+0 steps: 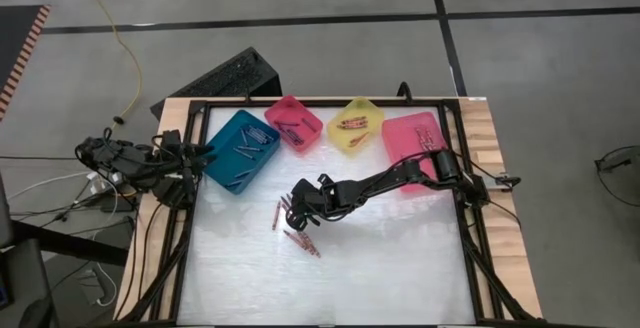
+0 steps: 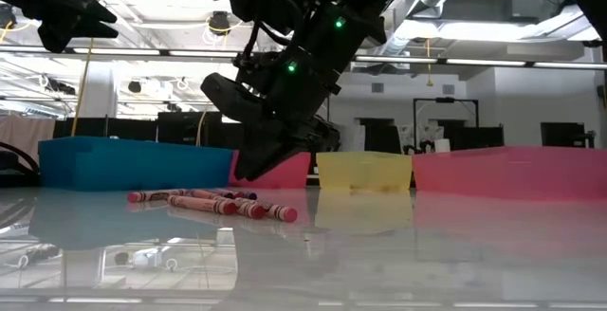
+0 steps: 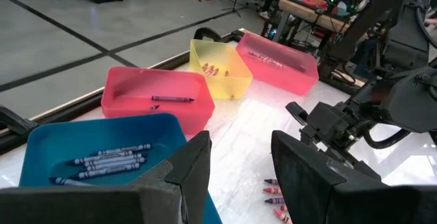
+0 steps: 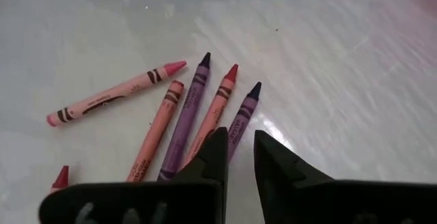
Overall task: Sort crayons
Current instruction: Put the red crayon into the yellow bin
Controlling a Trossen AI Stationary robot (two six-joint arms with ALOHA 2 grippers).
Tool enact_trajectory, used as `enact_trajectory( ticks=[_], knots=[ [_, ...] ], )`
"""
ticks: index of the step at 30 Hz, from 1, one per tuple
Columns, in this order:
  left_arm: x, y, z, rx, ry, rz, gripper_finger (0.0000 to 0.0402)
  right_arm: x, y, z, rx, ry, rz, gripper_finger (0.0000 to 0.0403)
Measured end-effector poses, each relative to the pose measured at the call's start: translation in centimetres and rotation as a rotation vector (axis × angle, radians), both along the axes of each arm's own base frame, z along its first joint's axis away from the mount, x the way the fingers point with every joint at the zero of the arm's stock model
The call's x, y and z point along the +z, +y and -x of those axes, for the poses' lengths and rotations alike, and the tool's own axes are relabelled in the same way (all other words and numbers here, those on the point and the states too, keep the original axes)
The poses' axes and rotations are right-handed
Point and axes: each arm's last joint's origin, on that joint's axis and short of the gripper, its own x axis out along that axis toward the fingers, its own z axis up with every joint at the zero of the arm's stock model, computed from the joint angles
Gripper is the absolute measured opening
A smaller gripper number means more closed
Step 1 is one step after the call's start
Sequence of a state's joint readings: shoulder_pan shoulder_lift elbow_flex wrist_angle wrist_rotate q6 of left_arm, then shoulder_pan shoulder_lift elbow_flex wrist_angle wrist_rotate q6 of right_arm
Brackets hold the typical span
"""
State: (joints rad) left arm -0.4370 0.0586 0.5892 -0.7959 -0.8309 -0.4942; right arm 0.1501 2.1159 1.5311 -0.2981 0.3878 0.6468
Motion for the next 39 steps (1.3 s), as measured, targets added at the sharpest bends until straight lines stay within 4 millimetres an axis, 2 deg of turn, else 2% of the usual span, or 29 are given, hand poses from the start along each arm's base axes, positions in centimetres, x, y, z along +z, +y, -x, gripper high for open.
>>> enact_trajectory(
  ticks=[12,18,31,39],
  knots=[
    [0.0,0.0,0.0,0.000,0.000,0.000,0.0145,0.1,0.0,-0.1,-0.005,-0.014,-0.006,0.0067],
    [0.0,0.0,0.0,-0.001,0.000,0.000,0.0145,-1.7,0.2,-1.0,0.020,-0.034,-0.030,0.0067],
    [0.0,0.0,0.0,0.002,0.001,-0.002,0.0145,-1.5,-0.1,-0.9,0.051,-0.014,-0.014,0.0067],
    [0.0,0.0,0.0,0.003,0.001,-0.001,0.0145,-0.4,-0.4,-1.1,0.125,0.010,0.058,0.0067]
  ],
)
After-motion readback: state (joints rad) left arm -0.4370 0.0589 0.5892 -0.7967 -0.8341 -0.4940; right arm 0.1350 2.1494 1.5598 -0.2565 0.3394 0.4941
